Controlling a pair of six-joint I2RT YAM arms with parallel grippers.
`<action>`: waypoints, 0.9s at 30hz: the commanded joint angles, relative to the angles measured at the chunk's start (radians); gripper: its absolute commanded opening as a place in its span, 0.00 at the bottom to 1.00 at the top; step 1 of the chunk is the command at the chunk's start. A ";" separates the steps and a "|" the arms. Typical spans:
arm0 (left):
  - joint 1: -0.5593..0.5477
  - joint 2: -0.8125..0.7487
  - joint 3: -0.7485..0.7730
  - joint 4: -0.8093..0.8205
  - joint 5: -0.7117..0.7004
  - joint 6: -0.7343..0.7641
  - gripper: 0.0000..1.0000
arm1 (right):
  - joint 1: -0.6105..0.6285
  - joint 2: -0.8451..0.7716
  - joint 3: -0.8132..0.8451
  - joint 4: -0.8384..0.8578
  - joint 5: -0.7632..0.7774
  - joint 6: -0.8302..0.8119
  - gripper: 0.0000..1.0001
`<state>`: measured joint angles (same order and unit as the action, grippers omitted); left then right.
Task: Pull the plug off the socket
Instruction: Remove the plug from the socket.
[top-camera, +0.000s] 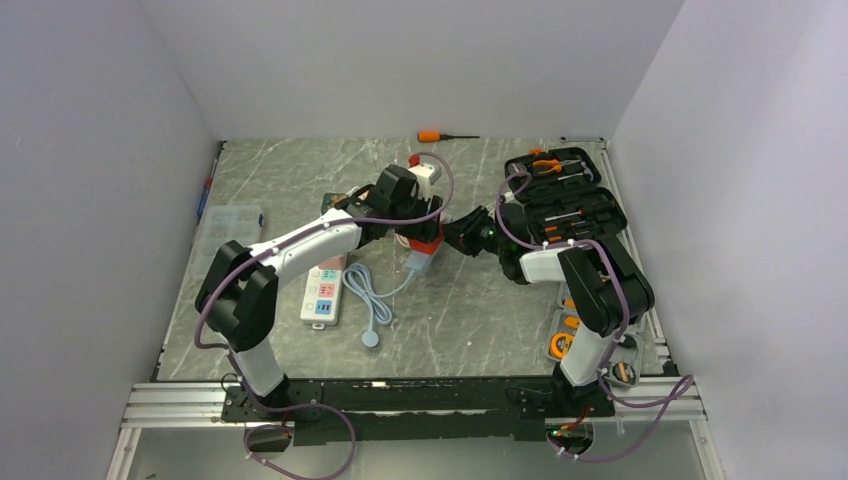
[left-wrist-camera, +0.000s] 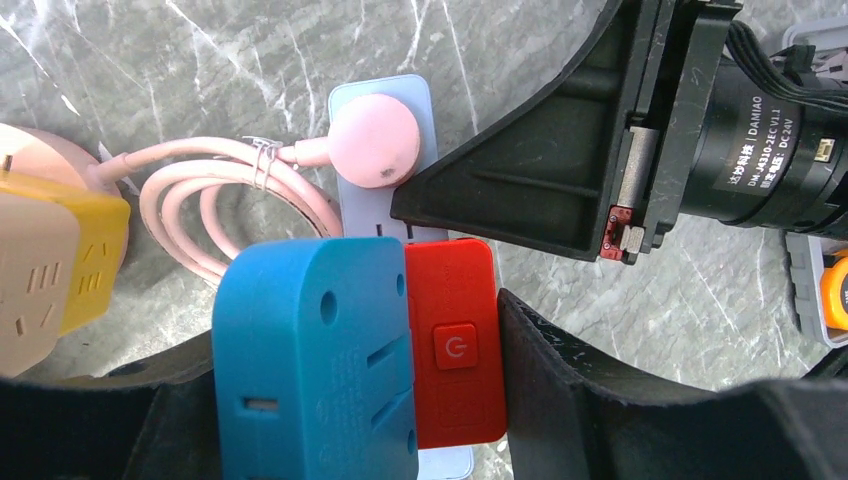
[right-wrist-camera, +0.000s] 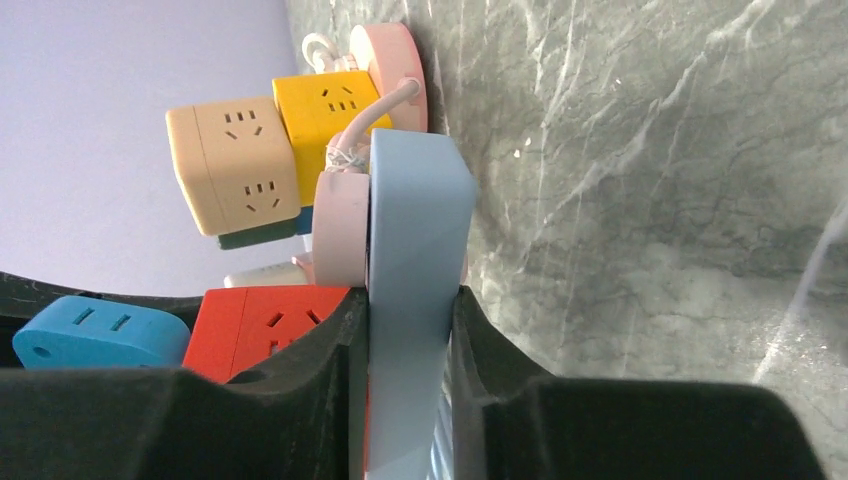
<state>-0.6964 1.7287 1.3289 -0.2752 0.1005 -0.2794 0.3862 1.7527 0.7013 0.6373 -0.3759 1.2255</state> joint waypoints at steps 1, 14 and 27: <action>-0.009 -0.106 0.080 0.138 0.067 -0.024 0.00 | 0.015 -0.002 0.006 0.125 -0.043 0.018 0.17; 0.031 -0.139 0.082 0.144 0.095 -0.001 0.00 | 0.016 0.002 -0.029 0.033 0.040 -0.080 0.00; 0.090 -0.140 0.249 0.133 0.111 0.017 0.00 | 0.014 0.060 -0.005 -0.245 0.238 -0.214 0.00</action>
<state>-0.6258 1.7046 1.4487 -0.2989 0.1722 -0.2745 0.4015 1.7779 0.6998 0.5365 -0.2394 1.0977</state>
